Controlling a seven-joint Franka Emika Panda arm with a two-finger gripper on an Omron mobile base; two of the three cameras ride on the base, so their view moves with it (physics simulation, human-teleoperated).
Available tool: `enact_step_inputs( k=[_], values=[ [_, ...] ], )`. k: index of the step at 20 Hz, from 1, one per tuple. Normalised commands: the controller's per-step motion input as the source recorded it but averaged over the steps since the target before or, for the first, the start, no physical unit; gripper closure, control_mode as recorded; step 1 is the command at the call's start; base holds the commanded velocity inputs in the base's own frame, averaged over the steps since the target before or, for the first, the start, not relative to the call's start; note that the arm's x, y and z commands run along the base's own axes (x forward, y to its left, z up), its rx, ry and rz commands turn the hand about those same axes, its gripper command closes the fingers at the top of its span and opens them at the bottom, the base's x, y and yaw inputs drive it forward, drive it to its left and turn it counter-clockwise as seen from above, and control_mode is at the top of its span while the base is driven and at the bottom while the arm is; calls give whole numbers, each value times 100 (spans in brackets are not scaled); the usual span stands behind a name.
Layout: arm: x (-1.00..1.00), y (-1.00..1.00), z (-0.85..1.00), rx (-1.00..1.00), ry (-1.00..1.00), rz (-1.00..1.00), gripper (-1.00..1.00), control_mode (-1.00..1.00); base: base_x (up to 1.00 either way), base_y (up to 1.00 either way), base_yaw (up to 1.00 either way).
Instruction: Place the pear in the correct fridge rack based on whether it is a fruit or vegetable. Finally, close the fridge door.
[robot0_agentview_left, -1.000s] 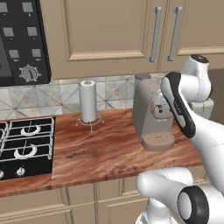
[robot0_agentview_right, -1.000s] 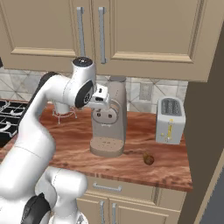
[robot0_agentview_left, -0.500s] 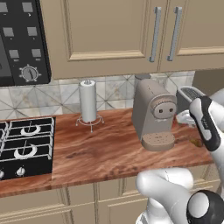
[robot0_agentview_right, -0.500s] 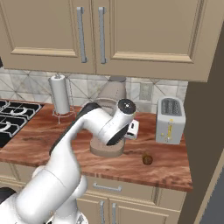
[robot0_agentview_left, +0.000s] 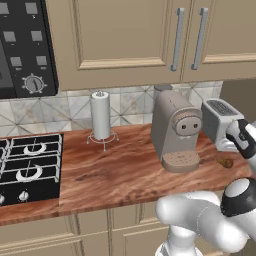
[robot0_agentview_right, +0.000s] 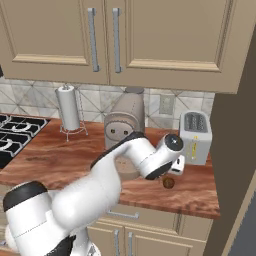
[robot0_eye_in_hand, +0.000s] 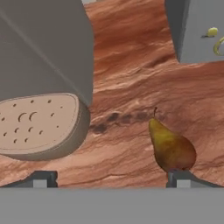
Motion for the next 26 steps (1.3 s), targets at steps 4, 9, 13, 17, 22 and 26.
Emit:
enact_step_inputs(
  k=[4,9,13,17,22,26],
  values=[
    [34,-95,-45,0,9,0,-100,-100,0,0,0],
    [22,-32,-42,-1,8,7,-100,-100,0,0,0],
    [28,0,-49,-4,8,13,-100,-100,0,0,0],
    [9,0,-35,0,4,11,-100,-100,0,0,0],
    [-1,0,-25,-1,0,12,-100,-100,0,0,0],
    [-9,4,-24,-2,0,12,-100,-100,0,0,0]
  ],
)
